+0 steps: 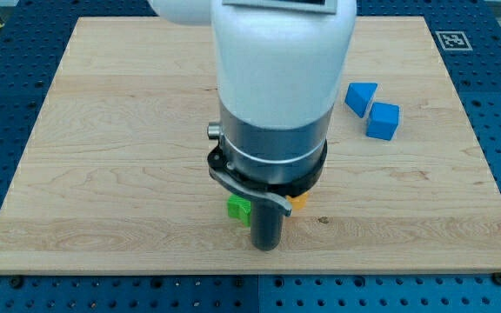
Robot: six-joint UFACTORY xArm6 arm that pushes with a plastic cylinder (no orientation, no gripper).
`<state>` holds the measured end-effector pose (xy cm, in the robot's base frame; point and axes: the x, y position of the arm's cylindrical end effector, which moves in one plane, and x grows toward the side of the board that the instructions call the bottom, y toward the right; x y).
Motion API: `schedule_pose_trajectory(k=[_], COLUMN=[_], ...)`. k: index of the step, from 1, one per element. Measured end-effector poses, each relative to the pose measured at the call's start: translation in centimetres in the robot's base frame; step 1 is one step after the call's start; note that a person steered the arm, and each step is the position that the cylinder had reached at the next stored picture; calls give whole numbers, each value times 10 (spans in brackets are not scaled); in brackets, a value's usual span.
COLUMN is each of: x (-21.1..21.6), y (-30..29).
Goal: Place the green star top of the red star
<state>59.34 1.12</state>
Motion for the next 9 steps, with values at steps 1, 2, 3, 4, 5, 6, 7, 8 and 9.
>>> schedule_pose_trajectory(k=[1,2,3,4,5,6,7,8,9], x=[-5,-24,-40,-61,-79,-86,-101,-126,-128], y=[0,-14,-38,-45,-55,-78,-97,-98,-92])
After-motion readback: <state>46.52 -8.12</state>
